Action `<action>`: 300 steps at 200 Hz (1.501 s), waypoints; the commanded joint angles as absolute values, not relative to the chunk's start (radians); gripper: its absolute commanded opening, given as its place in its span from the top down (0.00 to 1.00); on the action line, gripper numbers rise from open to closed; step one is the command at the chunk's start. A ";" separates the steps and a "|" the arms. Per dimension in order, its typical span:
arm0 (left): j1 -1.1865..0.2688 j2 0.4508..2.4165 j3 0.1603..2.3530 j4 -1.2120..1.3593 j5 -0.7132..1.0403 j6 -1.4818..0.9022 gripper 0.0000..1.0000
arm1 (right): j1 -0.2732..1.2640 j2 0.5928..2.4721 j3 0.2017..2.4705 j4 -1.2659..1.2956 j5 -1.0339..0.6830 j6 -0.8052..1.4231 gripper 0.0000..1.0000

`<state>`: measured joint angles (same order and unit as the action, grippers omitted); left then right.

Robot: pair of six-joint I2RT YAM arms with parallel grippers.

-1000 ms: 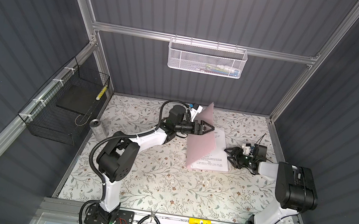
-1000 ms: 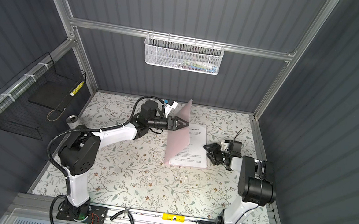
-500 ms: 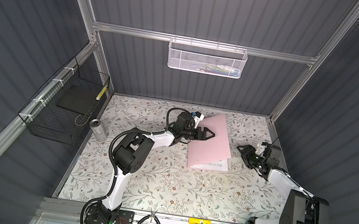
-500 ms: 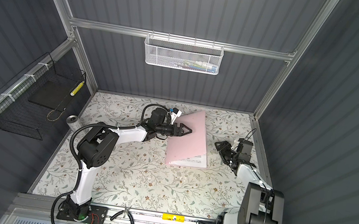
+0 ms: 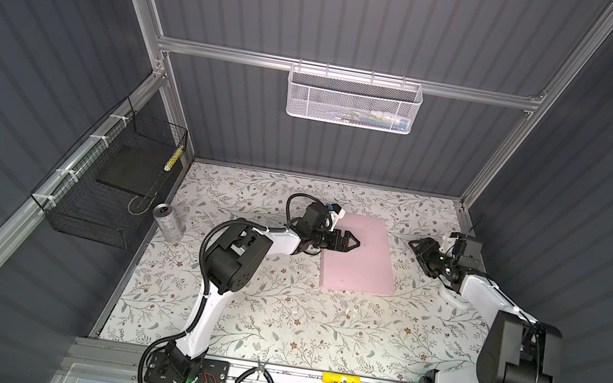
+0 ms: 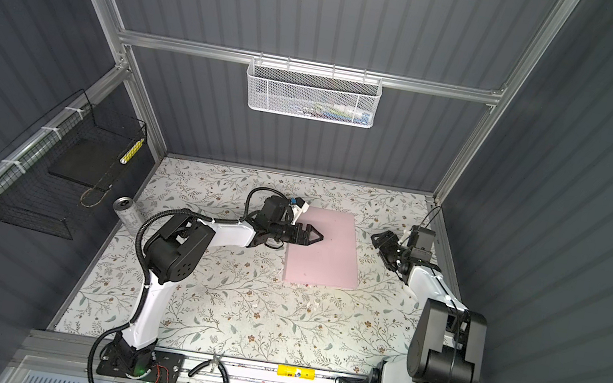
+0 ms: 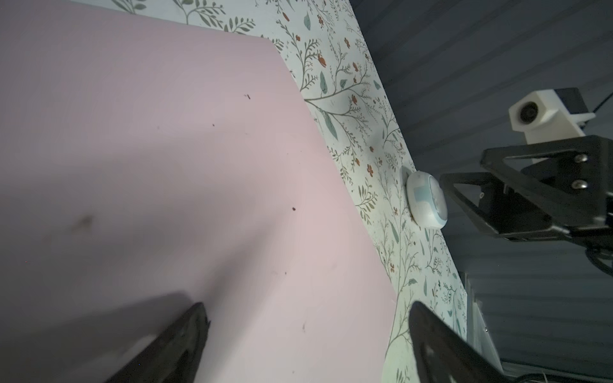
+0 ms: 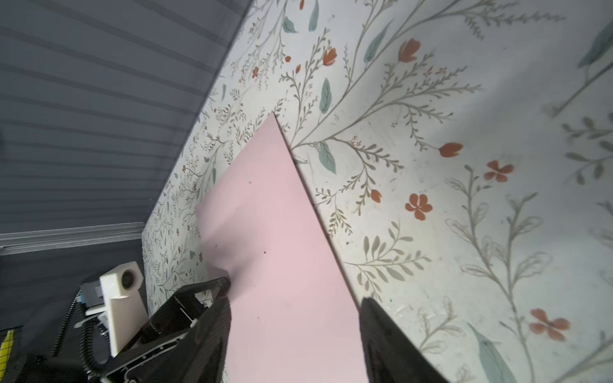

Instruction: Put the files into the folder

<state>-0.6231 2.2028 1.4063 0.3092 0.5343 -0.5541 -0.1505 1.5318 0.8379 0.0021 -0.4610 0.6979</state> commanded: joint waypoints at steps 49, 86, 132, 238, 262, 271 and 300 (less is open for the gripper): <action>-0.623 2.174 1.320 0.240 0.491 -0.501 0.05 | -0.070 1.804 0.962 -0.007 -0.518 0.653 0.36; -0.599 2.062 1.295 0.195 0.510 -0.488 0.04 | -0.040 1.865 1.004 -0.002 -0.511 0.653 0.37; -0.498 1.902 1.230 0.180 0.551 -0.508 0.03 | 0.008 1.929 1.130 -0.124 -0.519 0.611 0.37; -0.410 1.600 1.026 0.052 0.381 -0.382 0.03 | 0.221 2.032 1.302 -0.204 -0.476 0.635 0.40; -0.408 1.577 0.991 0.064 0.370 -0.387 0.03 | 0.248 2.072 1.366 -0.231 -0.479 0.629 0.40; -0.408 1.570 0.982 0.063 0.364 -0.386 0.03 | 0.257 2.081 1.385 -0.242 -0.479 0.625 0.40; -0.402 1.548 0.965 0.051 0.336 -0.377 0.03 | 0.273 2.081 1.400 -0.258 -0.479 0.618 0.40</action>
<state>-0.4099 1.5951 0.9817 0.0689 0.3679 -0.4088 0.2623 2.0781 1.3773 -0.2142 -0.4858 0.6273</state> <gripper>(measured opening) 0.970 0.605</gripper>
